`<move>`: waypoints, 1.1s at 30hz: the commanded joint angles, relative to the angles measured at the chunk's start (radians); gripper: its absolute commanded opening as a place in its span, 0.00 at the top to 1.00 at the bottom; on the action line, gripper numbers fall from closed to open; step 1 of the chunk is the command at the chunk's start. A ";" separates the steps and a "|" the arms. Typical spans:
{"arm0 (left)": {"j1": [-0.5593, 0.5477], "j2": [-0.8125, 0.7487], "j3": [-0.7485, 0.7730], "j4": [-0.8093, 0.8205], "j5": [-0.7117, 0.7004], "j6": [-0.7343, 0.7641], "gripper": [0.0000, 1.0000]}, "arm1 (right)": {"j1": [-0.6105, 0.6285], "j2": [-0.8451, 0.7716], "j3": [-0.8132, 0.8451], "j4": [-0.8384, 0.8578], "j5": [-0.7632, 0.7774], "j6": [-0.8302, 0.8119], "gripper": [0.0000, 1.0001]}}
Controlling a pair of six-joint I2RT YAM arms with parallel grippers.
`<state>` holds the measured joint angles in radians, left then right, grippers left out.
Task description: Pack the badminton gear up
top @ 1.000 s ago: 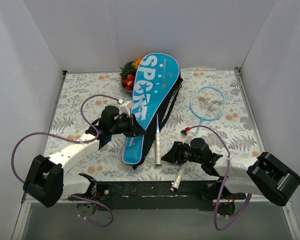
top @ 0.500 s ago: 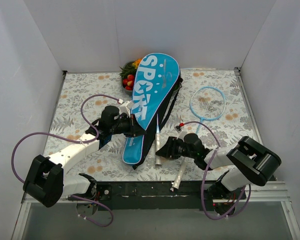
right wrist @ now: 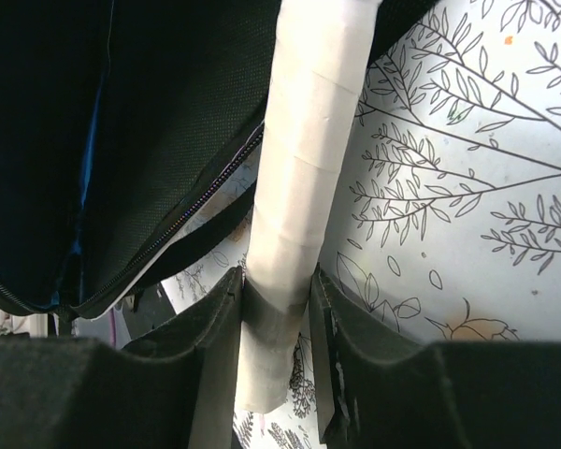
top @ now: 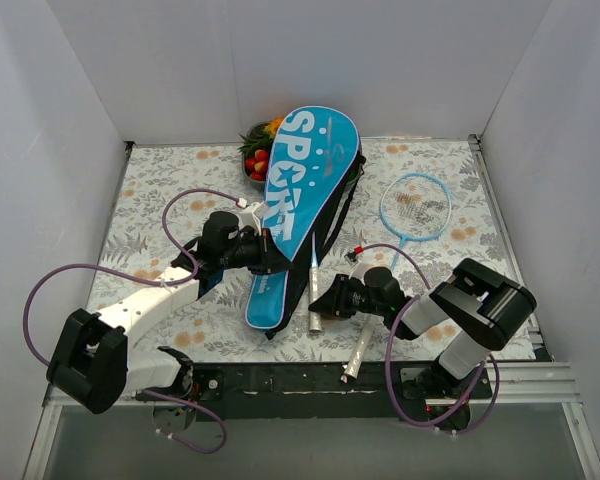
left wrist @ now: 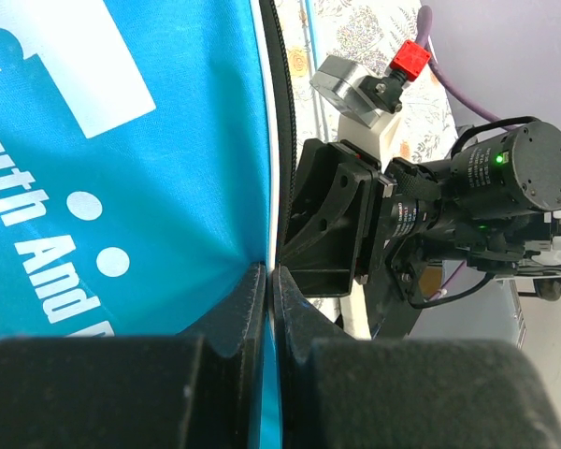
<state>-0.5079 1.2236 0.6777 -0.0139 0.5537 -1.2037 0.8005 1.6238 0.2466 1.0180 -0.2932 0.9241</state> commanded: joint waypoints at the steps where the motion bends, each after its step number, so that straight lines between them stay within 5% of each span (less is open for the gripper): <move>1: 0.002 -0.007 0.000 0.042 0.015 0.018 1.00 | 0.005 -0.045 0.026 -0.027 -0.006 -0.050 0.73; 14: 0.000 -0.019 -0.053 0.092 0.035 -0.034 1.00 | 0.022 -0.363 0.212 -0.420 0.025 -0.171 0.78; 33: 0.000 -0.116 -0.099 0.183 0.150 -0.039 1.00 | 0.141 -0.085 0.442 -0.233 -0.047 -0.126 0.81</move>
<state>-0.4805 1.1595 0.5709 0.1211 0.5667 -1.2457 0.9207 1.5539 0.6052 0.5934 -0.3290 0.8276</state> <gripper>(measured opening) 0.023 0.369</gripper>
